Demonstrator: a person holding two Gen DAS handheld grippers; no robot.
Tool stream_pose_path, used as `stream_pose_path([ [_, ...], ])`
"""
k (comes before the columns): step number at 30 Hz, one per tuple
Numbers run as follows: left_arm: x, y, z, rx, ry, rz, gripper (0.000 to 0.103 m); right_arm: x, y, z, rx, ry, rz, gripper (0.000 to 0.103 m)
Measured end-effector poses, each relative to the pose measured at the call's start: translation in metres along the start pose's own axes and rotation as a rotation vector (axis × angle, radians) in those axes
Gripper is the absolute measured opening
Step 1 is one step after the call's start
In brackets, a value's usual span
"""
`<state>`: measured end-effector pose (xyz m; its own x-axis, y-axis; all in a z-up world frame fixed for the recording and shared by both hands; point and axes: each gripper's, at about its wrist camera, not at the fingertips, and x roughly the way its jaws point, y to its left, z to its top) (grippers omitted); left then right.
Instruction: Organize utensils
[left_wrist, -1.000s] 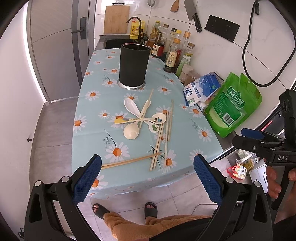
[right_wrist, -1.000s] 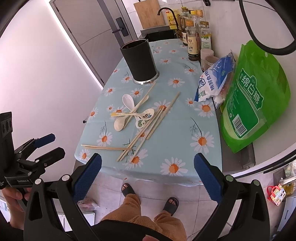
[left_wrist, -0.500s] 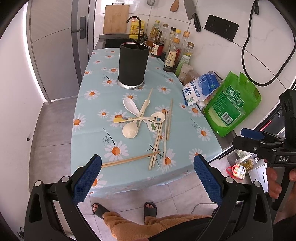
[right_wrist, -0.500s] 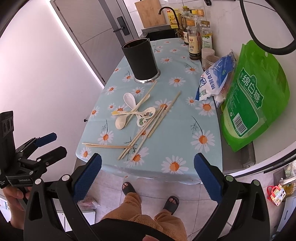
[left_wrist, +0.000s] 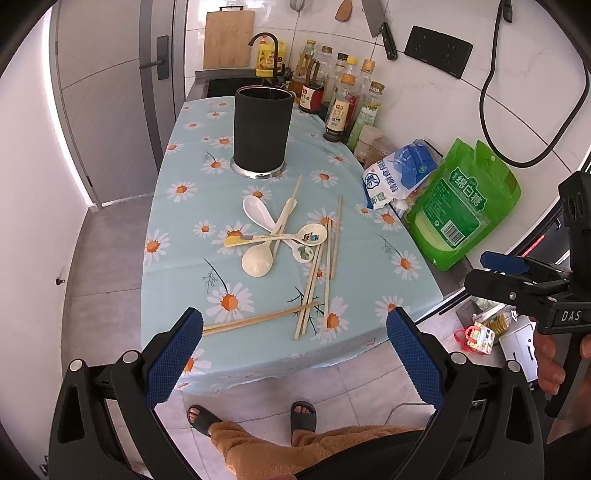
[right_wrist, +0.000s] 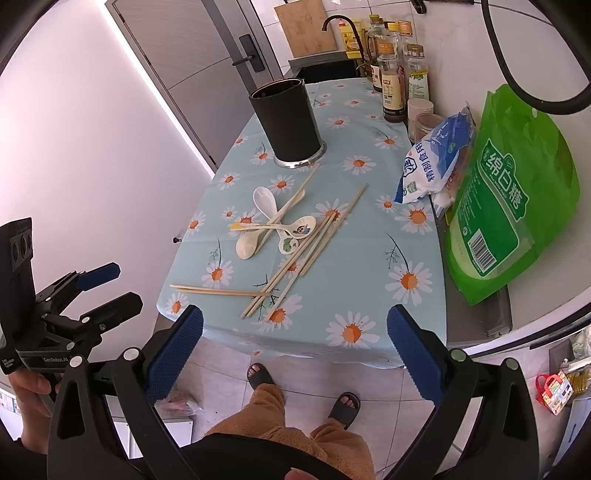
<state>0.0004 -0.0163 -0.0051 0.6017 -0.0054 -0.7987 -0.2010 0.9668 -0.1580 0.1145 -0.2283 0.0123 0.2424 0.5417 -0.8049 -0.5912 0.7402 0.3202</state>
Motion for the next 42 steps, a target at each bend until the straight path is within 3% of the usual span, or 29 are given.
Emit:
stream_pose_path([
  [16,-0.001,-0.003,-0.002,0.008,0.014,0.021,0.096,0.005,-0.011,0.003,0.022,0.023,0.023,0.099],
  [25,0.004,-0.01,-0.001,0.011,0.051,0.032,0.096,0.013,-0.024,0.005,0.049,0.078,0.055,0.099],
  [34,0.03,-0.002,0.003,0.129,0.137,0.021,0.096,0.024,-0.032,0.009,0.123,0.093,0.093,0.099],
  [38,0.051,0.005,0.005,0.2,0.204,-0.006,0.078,0.029,-0.03,0.011,0.141,0.094,0.087,0.099],
  [41,0.07,0.009,0.007,0.28,0.254,-0.046,0.074,0.035,-0.031,0.012,0.18,0.093,0.084,0.097],
  [42,0.077,0.01,0.007,0.304,0.275,-0.06,0.067,0.037,-0.032,0.012,0.195,0.094,0.089,0.097],
])
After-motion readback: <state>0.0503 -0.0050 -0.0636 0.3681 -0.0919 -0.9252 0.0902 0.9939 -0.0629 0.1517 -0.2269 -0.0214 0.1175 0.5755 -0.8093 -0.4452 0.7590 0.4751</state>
